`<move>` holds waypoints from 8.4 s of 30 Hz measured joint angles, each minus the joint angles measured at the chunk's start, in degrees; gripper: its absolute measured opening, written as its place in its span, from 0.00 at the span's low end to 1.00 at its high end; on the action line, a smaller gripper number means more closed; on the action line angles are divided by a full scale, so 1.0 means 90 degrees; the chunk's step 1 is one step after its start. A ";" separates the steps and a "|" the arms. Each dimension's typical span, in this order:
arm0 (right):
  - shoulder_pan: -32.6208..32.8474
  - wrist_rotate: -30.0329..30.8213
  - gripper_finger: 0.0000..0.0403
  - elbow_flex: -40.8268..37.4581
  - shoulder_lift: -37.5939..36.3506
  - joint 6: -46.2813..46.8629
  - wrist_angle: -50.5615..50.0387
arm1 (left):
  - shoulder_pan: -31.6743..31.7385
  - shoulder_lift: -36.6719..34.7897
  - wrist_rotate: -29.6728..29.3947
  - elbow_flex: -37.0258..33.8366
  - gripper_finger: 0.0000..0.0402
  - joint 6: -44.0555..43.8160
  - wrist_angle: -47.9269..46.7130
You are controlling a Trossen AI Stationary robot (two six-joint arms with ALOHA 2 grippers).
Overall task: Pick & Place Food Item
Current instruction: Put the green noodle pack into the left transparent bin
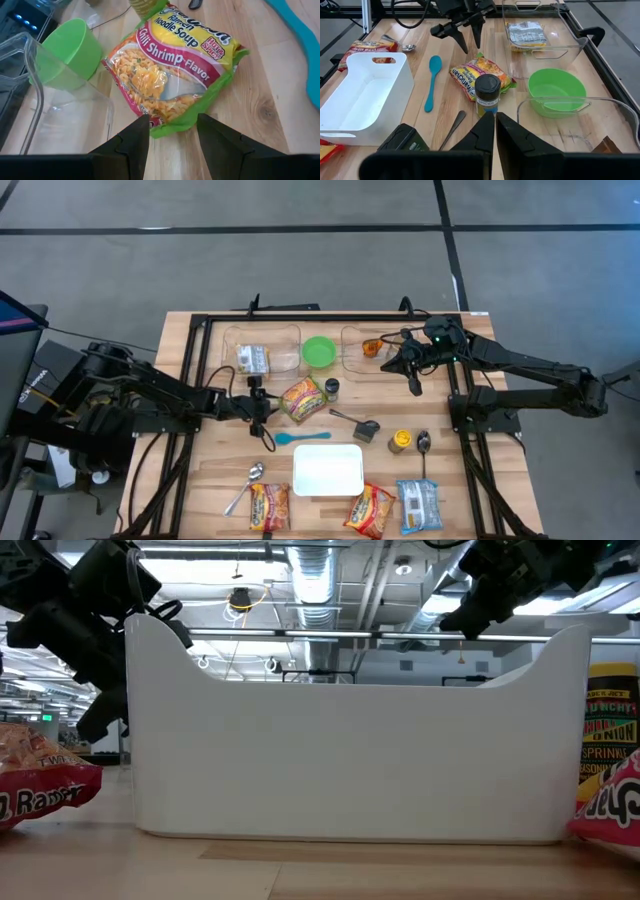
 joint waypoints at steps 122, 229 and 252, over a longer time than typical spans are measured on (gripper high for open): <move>0.0000 0.0002 0.03 0.0000 0.0000 -0.0018 0.0012 | 0.2296 -0.2835 -0.0269 -0.0002 0.00 0.0667 0.3624; 0.0000 0.0000 0.03 0.0002 0.0000 -0.0120 0.0024 | 0.4359 0.0956 0.0930 0.0911 0.00 0.0406 0.3818; -0.0002 0.0000 0.03 0.0002 0.0001 -0.0120 0.0022 | 0.4252 0.0956 0.0933 0.0906 0.20 0.0257 0.3318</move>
